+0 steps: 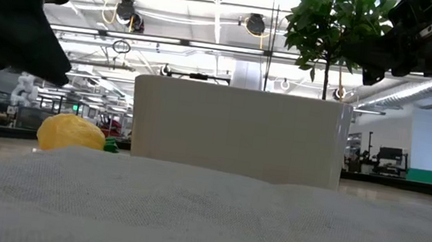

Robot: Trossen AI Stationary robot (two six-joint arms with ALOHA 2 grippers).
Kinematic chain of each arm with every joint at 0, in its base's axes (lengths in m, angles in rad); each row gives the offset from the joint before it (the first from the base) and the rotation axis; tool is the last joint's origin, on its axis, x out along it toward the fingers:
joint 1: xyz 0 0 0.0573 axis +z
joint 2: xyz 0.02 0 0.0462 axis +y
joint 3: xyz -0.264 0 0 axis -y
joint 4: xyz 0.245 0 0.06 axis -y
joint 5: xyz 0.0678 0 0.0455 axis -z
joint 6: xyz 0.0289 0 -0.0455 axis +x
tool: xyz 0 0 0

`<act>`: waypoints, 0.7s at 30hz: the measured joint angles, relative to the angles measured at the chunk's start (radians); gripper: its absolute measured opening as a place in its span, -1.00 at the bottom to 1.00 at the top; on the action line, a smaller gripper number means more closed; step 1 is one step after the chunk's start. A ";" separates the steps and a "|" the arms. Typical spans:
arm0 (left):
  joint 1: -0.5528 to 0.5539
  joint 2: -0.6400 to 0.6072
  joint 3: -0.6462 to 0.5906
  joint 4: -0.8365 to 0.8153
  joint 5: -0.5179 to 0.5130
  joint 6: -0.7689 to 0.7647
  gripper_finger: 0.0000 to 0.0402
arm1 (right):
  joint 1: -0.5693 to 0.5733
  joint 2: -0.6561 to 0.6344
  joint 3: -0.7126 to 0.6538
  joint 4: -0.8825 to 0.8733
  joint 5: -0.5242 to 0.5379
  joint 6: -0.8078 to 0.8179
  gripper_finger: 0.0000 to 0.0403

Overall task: Pick and placing Produce into tupperware
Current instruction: Put the pineapple into the bin

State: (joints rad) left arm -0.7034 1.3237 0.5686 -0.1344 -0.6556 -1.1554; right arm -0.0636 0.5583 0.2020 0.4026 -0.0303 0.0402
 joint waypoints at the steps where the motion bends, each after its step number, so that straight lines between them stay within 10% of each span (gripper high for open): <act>1: -0.002 0.007 0.000 0.012 0.000 -0.001 -0.30 | 0.000 0.000 0.000 0.002 0.000 0.000 -1.00; 12: 0.044 0.016 0.000 0.032 0.025 0.000 0.90 | 0.000 0.000 0.000 0.005 0.000 0.000 -1.00; 21: 0.101 0.016 0.000 0.032 0.121 0.001 0.77 | 0.000 0.000 0.000 0.005 0.000 0.000 -1.00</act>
State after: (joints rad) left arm -0.6022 1.3399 0.5684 -0.1020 -0.5346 -1.1540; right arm -0.0639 0.5585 0.2020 0.4072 -0.0303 0.0406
